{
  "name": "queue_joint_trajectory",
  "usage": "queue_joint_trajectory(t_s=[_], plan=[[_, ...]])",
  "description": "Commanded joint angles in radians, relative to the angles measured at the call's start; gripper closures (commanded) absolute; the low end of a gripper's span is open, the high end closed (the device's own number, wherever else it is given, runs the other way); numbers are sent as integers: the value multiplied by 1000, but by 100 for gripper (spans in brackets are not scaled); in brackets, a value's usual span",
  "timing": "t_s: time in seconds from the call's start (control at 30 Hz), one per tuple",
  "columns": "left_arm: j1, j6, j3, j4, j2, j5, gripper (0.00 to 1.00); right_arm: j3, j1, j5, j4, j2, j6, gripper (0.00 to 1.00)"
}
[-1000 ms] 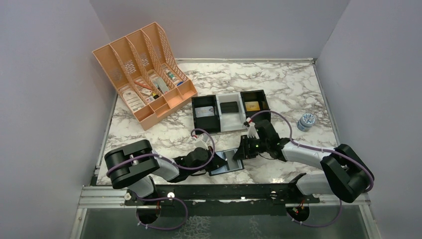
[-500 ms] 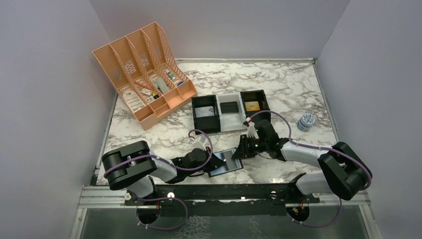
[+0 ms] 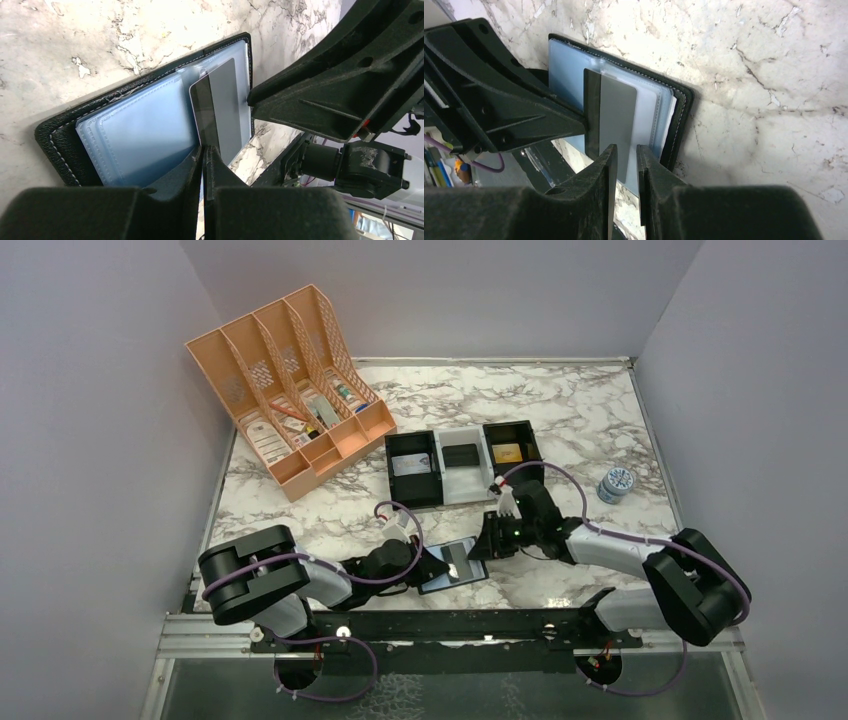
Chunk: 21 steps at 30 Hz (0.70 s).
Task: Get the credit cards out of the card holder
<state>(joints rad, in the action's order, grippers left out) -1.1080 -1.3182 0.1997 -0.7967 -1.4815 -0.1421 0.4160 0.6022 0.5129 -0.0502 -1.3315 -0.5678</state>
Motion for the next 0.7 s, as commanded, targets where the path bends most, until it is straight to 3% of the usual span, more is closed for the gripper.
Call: queue_joint_trajectory(t_s=[0.0, 0.17, 0.37, 0.53, 0.67], plan=[[0, 4, 6, 32, -14, -19, 90, 30, 1, 20, 76, 63, 56, 78], [0, 4, 7, 32, -14, -19, 86, 52, 1, 69, 69, 64, 65, 78], [0, 2, 13, 30, -16, -16, 74, 40, 1, 158, 8, -59, 59, 78], [0, -7, 20, 31, -41, -1, 65, 18, 1, 82, 13, -110, 31, 78], [0, -39, 11, 20, -74, -13, 64, -19, 1, 53, -5, -94, -6, 78]])
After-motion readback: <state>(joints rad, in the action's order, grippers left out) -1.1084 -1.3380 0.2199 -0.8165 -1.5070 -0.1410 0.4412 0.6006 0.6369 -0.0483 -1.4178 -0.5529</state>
